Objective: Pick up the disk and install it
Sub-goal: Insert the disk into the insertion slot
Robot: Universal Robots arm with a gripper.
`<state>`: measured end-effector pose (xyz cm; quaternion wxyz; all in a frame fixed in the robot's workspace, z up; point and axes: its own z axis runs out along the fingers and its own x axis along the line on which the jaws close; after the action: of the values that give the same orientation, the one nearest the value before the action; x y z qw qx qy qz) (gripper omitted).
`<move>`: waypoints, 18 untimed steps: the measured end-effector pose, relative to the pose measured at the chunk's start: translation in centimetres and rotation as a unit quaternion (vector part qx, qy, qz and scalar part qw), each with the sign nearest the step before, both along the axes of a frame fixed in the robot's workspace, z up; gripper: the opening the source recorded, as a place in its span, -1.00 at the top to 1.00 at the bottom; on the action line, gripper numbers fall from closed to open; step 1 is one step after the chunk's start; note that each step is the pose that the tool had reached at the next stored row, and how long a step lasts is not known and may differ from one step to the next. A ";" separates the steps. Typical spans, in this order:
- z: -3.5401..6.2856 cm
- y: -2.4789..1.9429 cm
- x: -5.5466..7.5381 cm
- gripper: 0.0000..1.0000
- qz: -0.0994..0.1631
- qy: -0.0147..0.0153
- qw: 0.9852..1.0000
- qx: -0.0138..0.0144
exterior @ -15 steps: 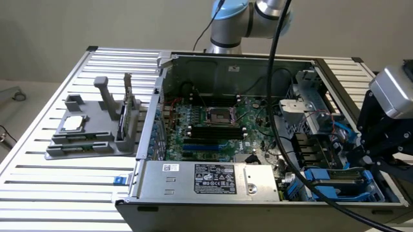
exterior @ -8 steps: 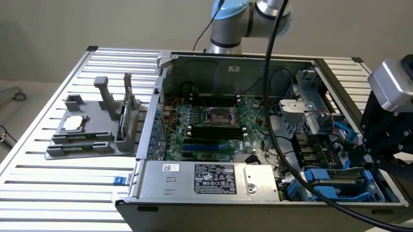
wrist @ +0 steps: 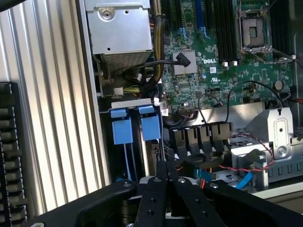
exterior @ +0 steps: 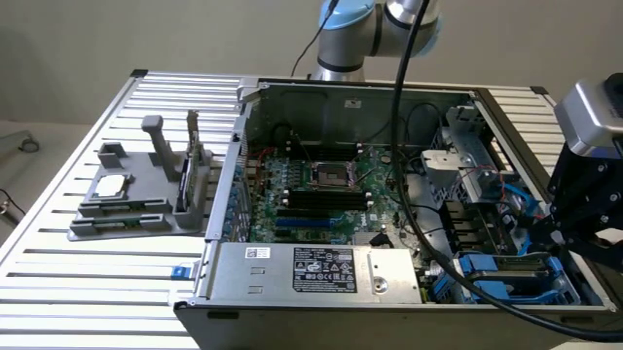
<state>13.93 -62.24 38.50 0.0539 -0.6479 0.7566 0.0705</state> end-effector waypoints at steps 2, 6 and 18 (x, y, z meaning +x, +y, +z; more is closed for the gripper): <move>0.06 0.00 0.0 0.73 -0.012 0.000 1.000 0.000; 0.20 0.00 0.0 0.73 -0.038 0.001 0.999 0.000; 0.55 0.00 0.0 0.73 -0.113 0.004 0.994 0.000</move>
<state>13.93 -62.24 39.05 0.0588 -0.5581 0.8250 0.0663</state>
